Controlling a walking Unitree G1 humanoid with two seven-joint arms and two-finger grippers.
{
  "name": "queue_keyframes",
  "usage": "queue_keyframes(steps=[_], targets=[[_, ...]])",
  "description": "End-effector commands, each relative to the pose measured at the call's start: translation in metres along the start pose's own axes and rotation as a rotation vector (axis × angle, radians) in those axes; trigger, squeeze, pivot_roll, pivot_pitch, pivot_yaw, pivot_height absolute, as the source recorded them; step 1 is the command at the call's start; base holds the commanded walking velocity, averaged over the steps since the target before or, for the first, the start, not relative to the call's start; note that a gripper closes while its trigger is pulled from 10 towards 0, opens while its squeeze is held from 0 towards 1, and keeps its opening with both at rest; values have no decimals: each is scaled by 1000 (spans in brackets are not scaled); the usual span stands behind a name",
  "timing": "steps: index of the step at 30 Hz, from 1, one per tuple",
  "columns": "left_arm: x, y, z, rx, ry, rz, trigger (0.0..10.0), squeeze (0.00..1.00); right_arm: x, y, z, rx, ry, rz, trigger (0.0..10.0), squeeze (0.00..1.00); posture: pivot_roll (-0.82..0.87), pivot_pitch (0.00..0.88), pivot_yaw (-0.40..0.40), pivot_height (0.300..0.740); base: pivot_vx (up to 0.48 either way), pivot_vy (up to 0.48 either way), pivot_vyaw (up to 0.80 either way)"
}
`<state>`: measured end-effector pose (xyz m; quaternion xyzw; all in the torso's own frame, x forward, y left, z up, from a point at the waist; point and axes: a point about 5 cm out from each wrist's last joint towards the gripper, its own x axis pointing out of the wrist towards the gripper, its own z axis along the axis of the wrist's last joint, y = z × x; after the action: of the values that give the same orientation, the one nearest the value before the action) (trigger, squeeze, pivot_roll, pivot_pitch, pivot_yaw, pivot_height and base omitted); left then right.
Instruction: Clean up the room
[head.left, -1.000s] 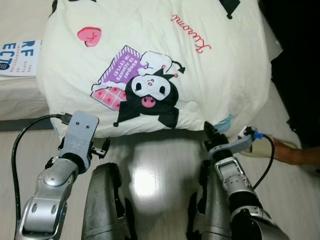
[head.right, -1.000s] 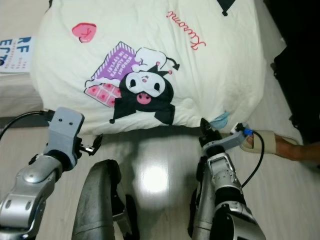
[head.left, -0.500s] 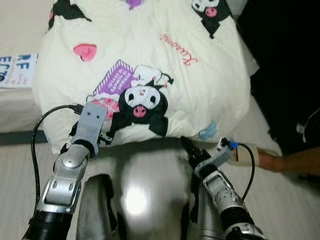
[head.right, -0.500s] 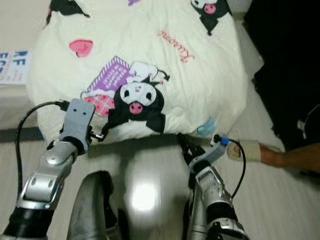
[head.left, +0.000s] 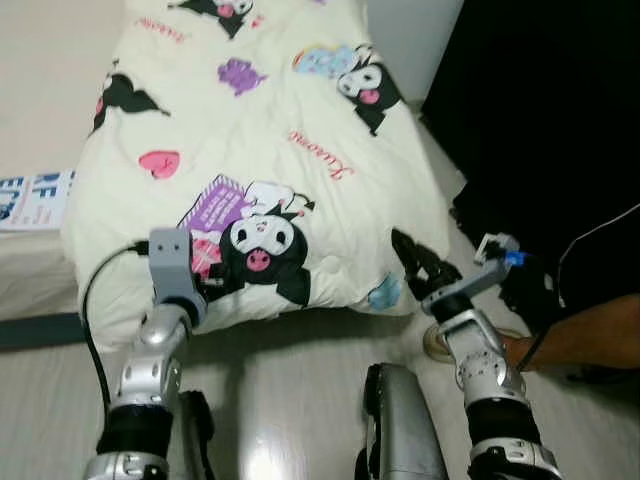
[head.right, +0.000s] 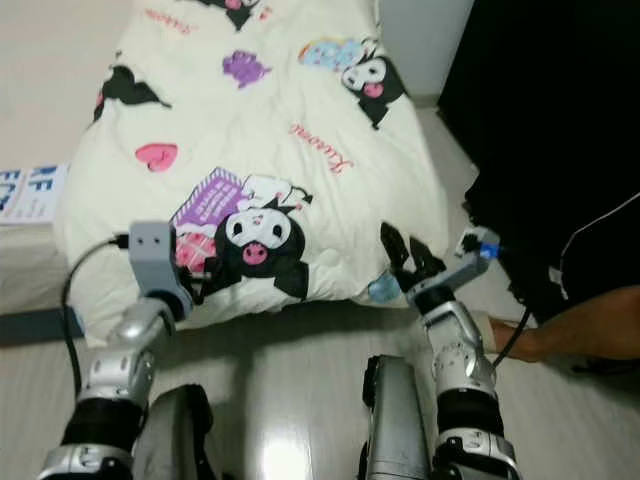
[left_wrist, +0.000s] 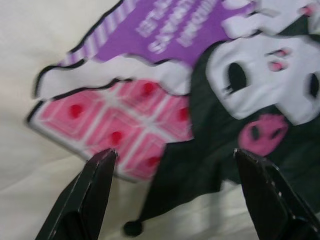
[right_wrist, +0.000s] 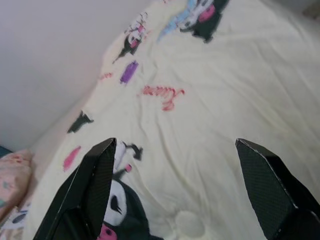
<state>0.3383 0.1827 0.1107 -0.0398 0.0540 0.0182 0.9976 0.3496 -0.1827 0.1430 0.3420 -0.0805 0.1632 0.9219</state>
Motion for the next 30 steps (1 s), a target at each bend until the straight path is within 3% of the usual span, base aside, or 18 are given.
queue_keyframes(steps=[1, 2, 5, 7, 8, 9, 13, 17, 18, 24, 26, 27, 28, 29, 30], targets=[[-6, 6, -30, -9, 68, 11, 10000, 0, -5, -10, -12, -15, 62, -49, 10000, 0, -130, 116, -28, 525, 0, 0, 0], [-8, 13, -44, -8, 117, 38, 10000, 0, -9, -16, -23, -47, 113, -88, 10000, 0, -123, 109, -27, 530, 0, 0, 0], [-10, 18, -53, -13, 148, 60, 10000, 0, -12, -20, -30, -70, 148, -114, 10000, 0, -122, 107, -26, 535, 0, 0, 0], [-20, 35, -74, -35, 218, 108, 10000, 0, -30, -30, -59, -151, 294, -171, 10000, 0, -108, 104, -18, 545, 0, 0, 0], [-20, 35, -74, -35, 218, 108, 10000, 0, -30, -30, -59, -151, 294, -171, 10000, 0, -108, 104, -18, 545, 0, 0, 0], [-27, 47, -85, -34, 261, 136, 10000, 0, -42, -31, -77, -185, 374, -185, 10000, 0, -106, 109, -14, 555, 0, 0, 0], [-34, 61, -94, -52, 307, 181, 10000, 0, -51, -29, -92, -222, 446, -180, 10000, 0, -105, 107, -8, 570, 0, 0, 0], [-35, 64, -96, -56, 320, 193, 10000, 0, -54, -29, -96, -242, 471, -176, 10000, 0, -106, 106, -7, 575, 0, 0, 0], [-40, 65, -105, -76, 364, 200, 10000, 0, -63, -35, -105, -342, 559, -205, 10000, 0, -101, 105, -3, 585, 0, 0, 0], [-44, 63, -115, -108, 407, 204, 10000, 0, -69, -42, -107, -415, 605, -239, 10000, 0, -102, 105, -1, 600, 0, 0, 0], [-58, 64, -134, -141, 490, 234, 10000, 0, -78, -53, -106, -525, 678, -265, 10000, 0, -116, 101, 3, 610, 0, 0, 0], [-58, 64, -134, -141, 490, 234, 10000, 0, -78, -53, -106, -525, 678, -265, 10000, 0, -116, 101, 3, 610, 0, 0, 0], [-70, 67, -146, -158, 544, 265, 10000, 0, -89, -60, -110, -605, 753, -282, 10000, 0, -122, 99, 4, 615, 0, 0, 0], [-70, 67, -146, -158, 544, 265, 10000, 0, -89, -60, -110, -605, 753, -282, 10000, 0, -122, 99, 4, 615, 0, 0, 0], [-94, 71, -169, -183, 649, 316, 10000, 0, -114, -73, -117, -643, 867, -351, 10000, 0, -131, 97, 6, 625, 0, 0, 0]])
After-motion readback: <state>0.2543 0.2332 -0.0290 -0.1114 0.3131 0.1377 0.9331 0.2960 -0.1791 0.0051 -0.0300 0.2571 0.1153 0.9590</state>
